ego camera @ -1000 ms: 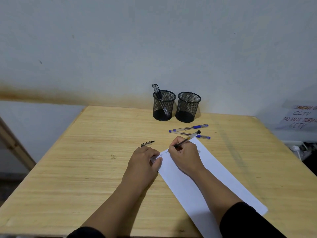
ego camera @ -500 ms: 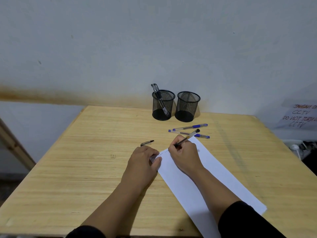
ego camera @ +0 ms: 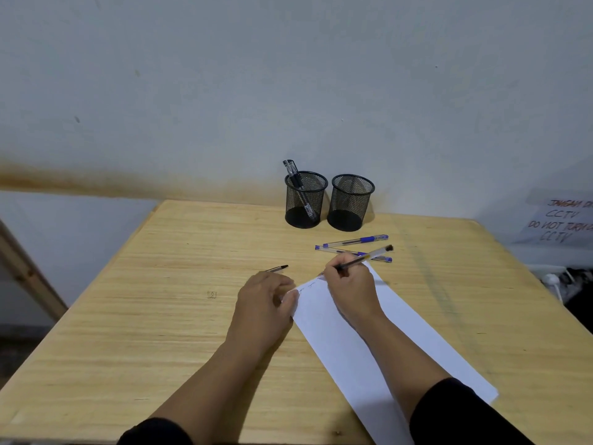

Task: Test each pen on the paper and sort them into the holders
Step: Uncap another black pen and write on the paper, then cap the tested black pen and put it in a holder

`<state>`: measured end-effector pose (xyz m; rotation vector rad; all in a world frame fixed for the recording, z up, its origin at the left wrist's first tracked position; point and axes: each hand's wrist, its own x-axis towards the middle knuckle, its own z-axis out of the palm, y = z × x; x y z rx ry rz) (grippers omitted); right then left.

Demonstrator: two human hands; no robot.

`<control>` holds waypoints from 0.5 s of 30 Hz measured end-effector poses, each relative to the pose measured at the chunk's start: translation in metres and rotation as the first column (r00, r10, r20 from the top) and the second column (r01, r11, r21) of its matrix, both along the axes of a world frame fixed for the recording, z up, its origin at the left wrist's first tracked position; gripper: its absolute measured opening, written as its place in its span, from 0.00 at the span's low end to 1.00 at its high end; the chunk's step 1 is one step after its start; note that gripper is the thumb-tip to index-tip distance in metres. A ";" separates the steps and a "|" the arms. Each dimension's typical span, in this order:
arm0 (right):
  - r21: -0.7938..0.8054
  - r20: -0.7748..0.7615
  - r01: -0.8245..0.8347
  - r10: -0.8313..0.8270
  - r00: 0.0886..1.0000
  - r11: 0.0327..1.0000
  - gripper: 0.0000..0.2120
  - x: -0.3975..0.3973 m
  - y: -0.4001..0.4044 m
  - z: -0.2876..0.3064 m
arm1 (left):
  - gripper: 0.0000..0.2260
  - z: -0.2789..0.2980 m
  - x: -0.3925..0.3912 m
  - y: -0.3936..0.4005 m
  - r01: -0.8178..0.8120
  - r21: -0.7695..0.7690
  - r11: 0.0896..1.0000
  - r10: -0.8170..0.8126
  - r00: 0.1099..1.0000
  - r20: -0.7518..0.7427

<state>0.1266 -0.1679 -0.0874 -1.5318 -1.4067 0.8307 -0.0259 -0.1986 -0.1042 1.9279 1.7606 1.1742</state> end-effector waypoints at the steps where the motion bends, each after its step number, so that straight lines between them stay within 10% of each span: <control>1: -0.013 -0.087 0.011 -0.012 0.996 1.000 0.05 0.002 0.001 0.001 | 0.09 0.002 -0.002 0.002 -0.048 0.014 0.999 0.047 0.998 0.049; 7: -0.144 -0.494 -0.023 -0.052 0.868 0.989 0.09 0.002 -0.001 0.016 | 0.15 0.004 -0.010 0.025 -0.087 -0.141 0.986 0.085 0.996 -0.018; 15: -0.091 -0.550 -0.111 0.043 0.834 0.990 0.07 0.004 -0.004 0.036 | 0.05 0.025 -0.002 0.028 -0.030 -0.175 0.984 0.069 0.973 0.221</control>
